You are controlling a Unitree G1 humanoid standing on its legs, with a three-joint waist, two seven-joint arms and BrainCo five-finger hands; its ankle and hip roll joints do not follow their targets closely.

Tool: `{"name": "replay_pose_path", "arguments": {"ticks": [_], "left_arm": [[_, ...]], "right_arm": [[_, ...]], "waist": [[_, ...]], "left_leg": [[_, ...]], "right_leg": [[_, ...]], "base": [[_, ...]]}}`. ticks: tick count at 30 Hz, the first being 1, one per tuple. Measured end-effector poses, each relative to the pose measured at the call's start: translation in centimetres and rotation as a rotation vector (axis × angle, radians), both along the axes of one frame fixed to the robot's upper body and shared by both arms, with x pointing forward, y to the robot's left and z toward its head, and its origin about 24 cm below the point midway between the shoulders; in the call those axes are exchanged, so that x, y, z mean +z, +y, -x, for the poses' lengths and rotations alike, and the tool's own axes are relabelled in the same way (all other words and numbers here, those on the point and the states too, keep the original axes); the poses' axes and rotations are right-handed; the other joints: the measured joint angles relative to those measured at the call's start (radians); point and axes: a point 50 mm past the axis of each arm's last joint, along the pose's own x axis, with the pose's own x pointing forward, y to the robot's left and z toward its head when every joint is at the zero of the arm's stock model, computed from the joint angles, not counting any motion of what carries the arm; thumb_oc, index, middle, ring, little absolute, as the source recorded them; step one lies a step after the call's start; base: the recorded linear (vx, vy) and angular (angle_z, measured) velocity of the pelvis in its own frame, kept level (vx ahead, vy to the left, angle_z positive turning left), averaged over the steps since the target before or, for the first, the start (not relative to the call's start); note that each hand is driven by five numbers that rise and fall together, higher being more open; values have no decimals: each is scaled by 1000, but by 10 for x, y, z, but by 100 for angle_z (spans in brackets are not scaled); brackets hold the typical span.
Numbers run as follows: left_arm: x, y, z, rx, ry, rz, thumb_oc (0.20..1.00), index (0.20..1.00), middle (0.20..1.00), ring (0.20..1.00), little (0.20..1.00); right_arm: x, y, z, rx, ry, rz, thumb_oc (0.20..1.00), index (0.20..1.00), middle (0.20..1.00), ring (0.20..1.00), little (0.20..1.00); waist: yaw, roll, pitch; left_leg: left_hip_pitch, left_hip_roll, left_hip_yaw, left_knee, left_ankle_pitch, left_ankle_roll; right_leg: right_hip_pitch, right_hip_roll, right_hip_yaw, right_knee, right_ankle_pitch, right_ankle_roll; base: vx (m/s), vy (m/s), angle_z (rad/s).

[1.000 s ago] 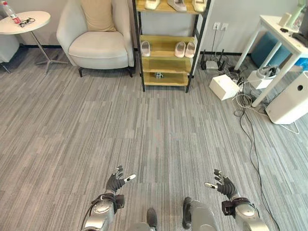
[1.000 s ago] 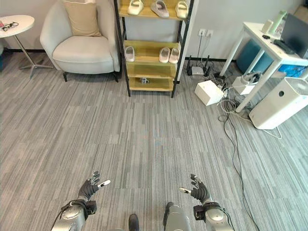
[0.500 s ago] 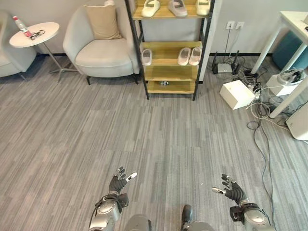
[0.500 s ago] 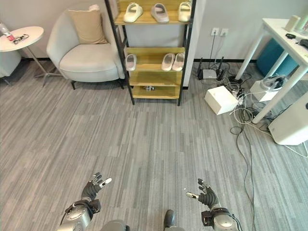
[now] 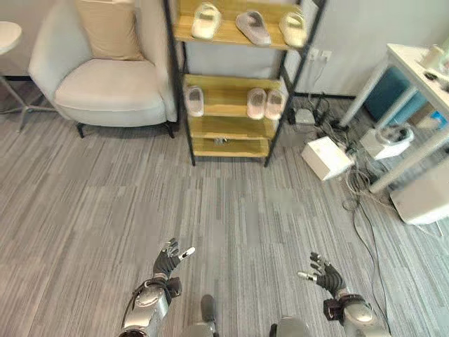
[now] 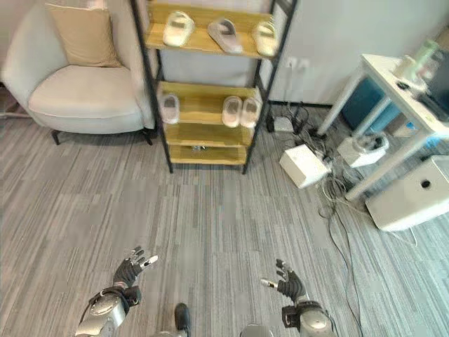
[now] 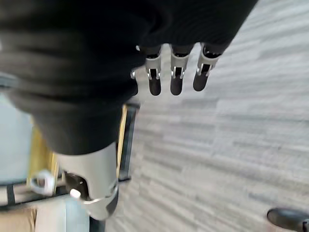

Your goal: Arrange the slippers neatly on the shoe rack.

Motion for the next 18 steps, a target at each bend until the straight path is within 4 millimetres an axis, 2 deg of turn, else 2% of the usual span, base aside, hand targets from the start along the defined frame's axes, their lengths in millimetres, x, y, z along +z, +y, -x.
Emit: {"name": "replay_pose_path", "arguments": {"ticks": [1, 2, 3, 4, 7, 8, 9, 10, 11, 12, 13, 14, 15, 16, 17, 18], "left_arm": [[2, 4, 0, -2, -7, -11, 1000, 1000, 1000, 1000, 1000], [-2, 9, 9, 24, 15, -12, 1000, 1000, 1000, 1000, 1000], [-4, 11, 11, 31, 31, -15, 1000, 1000, 1000, 1000, 1000], [-7, 10, 12, 33, 46, -13, 1000, 1000, 1000, 1000, 1000], [-11, 1, 11, 28, 63, 12, 1000, 1000, 1000, 1000, 1000], [-11, -7, 8, 6, 59, 26, 1000, 1000, 1000, 1000, 1000], [-13, -10, 8, -3, 63, 31, 1000, 1000, 1000, 1000, 1000], [-11, -10, 5, -3, 55, 33, 1000, 1000, 1000, 1000, 1000], [-8, -10, 0, -8, 42, 29, 1000, 1000, 1000, 1000, 1000], [-9, -12, 1, -11, 43, 33, 1000, 1000, 1000, 1000, 1000], [-9, -16, 0, -9, 42, 50, 1000, 1000, 1000, 1000, 1000], [-10, -18, 1, -10, 44, 56, 1000, 1000, 1000, 1000, 1000], [-8, -18, -4, -17, 32, 54, 1000, 1000, 1000, 1000, 1000], [-5, -18, -7, -20, 21, 52, 1000, 1000, 1000, 1000, 1000], [-6, -18, -6, -20, 24, 49, 1000, 1000, 1000, 1000, 1000], [-8, -17, -3, -17, 37, 49, 1000, 1000, 1000, 1000, 1000]], "right_arm": [[2, -1, -1, 3, -10, 1, 1000, 1000, 1000, 1000, 1000], [3, -1, -1, 1, -14, -4, 1000, 1000, 1000, 1000, 1000], [2, -1, -1, -3, -11, -4, 1000, 1000, 1000, 1000, 1000], [-1, -2, 6, -9, 8, -6, 1000, 1000, 1000, 1000, 1000], [-7, -2, 19, -17, 49, -8, 1000, 1000, 1000, 1000, 1000], [-9, -4, 23, -26, 64, -5, 1000, 1000, 1000, 1000, 1000], [-10, -6, 23, -32, 68, -1, 1000, 1000, 1000, 1000, 1000], [-12, -6, 21, -36, 77, -2, 1000, 1000, 1000, 1000, 1000], [-10, -6, 20, -32, 68, -3, 1000, 1000, 1000, 1000, 1000], [-7, -10, 16, -28, 49, 9, 1000, 1000, 1000, 1000, 1000], [-4, -16, 15, -34, 38, 24, 1000, 1000, 1000, 1000, 1000], [-3, -21, 14, -41, 37, 37, 1000, 1000, 1000, 1000, 1000], [0, -25, 9, -43, 25, 49, 1000, 1000, 1000, 1000, 1000], [0, -25, 9, -47, 30, 50, 1000, 1000, 1000, 1000, 1000], [1, -24, 5, -41, 21, 49, 1000, 1000, 1000, 1000, 1000], [0, -22, 1, -38, 18, 47, 1000, 1000, 1000, 1000, 1000]], "waist": [[-4, 14, 11], [-4, 19, 14], [-7, 15, 12], [-28, 16, 13], [-59, 10, 6], [-68, 6, -2], [-61, 14, -13], [-52, 3, -15], [-50, -29, -17], [-33, -45, -18], [-25, -41, -16], [-16, -34, -17], [-17, -49, -6], [-7, -50, 0], [-5, -46, 7], [2, -38, 11]], "left_leg": [[32, -18, -7, 0, -46, -24], [67, -41, -11, -1, -89, -34], [84, -50, -15, -1, -105, -30], [115, -68, -40, 0, -125, -39], [190, -74, -91, 0, -150, -48], [235, -59, -93, 0, -171, -80], [249, -40, -88, 3, -177, -90], [196, -28, -84, 130, -214, -124], [113, -28, -75, 308, -229, -143], [43, -18, -80, 467, -226, -144], [-4, -3, -109, 579, -231, -147], [-28, 9, -131, 639, -237, -150], [-38, 51, -100, 472, -254, -148], [-50, 71, -84, 335, -245, -141], [-67, 93, -87, 192, -205, -150], [-90, 115, -84, 77, -141, -168]], "right_leg": [[-58, 5, -16, -105, 9, 0], [-82, 7, -32, -296, 77, -6], [-76, 13, -45, -411, 119, 0], [-69, 26, -77, -589, 212, 3], [-18, 62, -105, -606, 305, -30], [27, 102, -93, -608, 343, -92], [46, 129, -106, -611, 348, -114], [62, 138, -107, -606, 333, -163], [82, 121, -94, -634, 343, -186], [120, 119, -80, -673, 343, -190], [147, 136, -78, -693, 331, -205], [174, 148, -78, -718, 317, -220], [212, 154, -78, -742, 285, -230], [217, 156, -73, -747, 270, -210], [228, 167, -65, -743, 271, -172], [241, 175, -64, -750, 239, -140]], "base": [[651, -80, 52], [555, -145, 30], [558, -195, 30], [334, -125, 39], [285, -174, 63], [335, -309, 69], [248, -256, 35], [139, -143, 13], [102, -82, 10], [176, -89, -6], [157, 2, -18], [280, 33, 1], [404, 133, 6], [520, 225, 6], [399, 195, -14], [422, 289, -34]]}}
